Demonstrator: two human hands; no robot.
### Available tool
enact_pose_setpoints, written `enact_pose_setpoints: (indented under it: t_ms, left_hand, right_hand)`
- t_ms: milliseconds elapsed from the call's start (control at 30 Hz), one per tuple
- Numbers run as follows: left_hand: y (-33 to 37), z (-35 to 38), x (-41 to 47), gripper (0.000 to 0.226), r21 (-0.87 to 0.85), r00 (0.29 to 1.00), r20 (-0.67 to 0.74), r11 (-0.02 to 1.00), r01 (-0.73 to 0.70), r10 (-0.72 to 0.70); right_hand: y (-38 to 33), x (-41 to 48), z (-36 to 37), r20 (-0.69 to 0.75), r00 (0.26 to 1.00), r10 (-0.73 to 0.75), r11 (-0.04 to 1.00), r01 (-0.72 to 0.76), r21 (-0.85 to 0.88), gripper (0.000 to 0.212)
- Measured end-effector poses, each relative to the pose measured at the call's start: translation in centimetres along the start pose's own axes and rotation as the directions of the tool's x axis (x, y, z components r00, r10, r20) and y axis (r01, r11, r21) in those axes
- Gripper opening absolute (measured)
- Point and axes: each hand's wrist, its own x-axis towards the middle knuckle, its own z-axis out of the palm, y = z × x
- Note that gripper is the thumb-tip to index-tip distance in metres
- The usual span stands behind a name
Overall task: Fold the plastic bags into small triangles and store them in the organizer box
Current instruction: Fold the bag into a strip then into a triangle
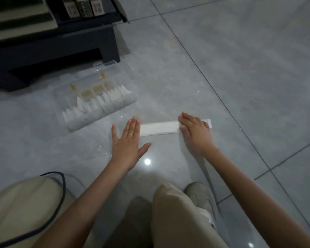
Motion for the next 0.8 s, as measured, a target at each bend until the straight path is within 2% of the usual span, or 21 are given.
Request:
enact_pose_setpoints:
  t_ms: [67, 200, 333, 433, 500, 600, 700, 767, 800]
  left_hand:
    - [0.0, 0.1, 0.0, 0.090, -0.009, 1.000, 0.004, 1.000, -0.005, 0.005]
    - [-0.1, 0.6, 0.0, 0.084, -0.034, 1.000, -0.018, 0.999, -0.020, 0.019]
    - [0.7, -0.5, 0.1, 0.068, 0.001, 0.987, -0.066, 0.990, -0.144, 0.144]
    - [2.1, -1.5, -0.1, 0.062, 0.000, 0.968, -0.117, 0.975, -0.224, 0.222]
    - [2.9, -1.7, -0.3, 0.059, -0.008, 0.957, -0.109, 0.962, -0.272, 0.270]
    - [3.4, -1.3, -0.9, 0.061, 0.015, 0.956, -0.021, 0.956, -0.292, 0.292]
    - [3.3, -0.6, -1.4, 0.069, 0.035, 0.943, 0.115, 0.947, -0.318, 0.312]
    - [3.2, -0.7, -1.6, 0.065, -0.023, 0.935, 0.187, 0.953, -0.302, 0.301]
    - [3.2, -0.9, -1.6, 0.066, -0.037, 0.933, 0.205, 0.955, -0.296, 0.297]
  right_hand:
    - [-0.2, 1.4, -1.2, 0.009, 1.000, 0.012, 1.000, -0.012, -0.008, 0.036]
    - [-0.7, 3.4, -1.8, 0.144, 0.986, 0.079, 0.994, -0.067, -0.087, 0.036]
    - [-1.1, 3.3, -1.7, 0.204, 0.967, 0.152, 0.981, -0.122, -0.151, 0.032]
    - [-1.4, 2.2, -1.6, 0.199, 0.975, 0.094, 0.977, -0.053, -0.205, 0.033]
    - [-2.1, 0.9, -1.3, 0.179, 0.982, 0.053, 0.991, -0.029, -0.134, 0.029]
    - [-4.2, -1.2, -0.7, 0.138, 0.981, 0.140, 0.981, -0.156, 0.114, 0.013]
    - [-5.5, -2.2, 0.0, 0.244, 0.950, 0.197, 0.930, -0.259, 0.260, 0.008]
    - [-5.8, -2.6, -0.1, 0.347, 0.923, 0.167, 0.920, -0.273, 0.283, 0.006]
    - [-5.7, -2.7, -0.2, 0.387, 0.911, 0.139, 0.930, -0.255, 0.266, 0.013]
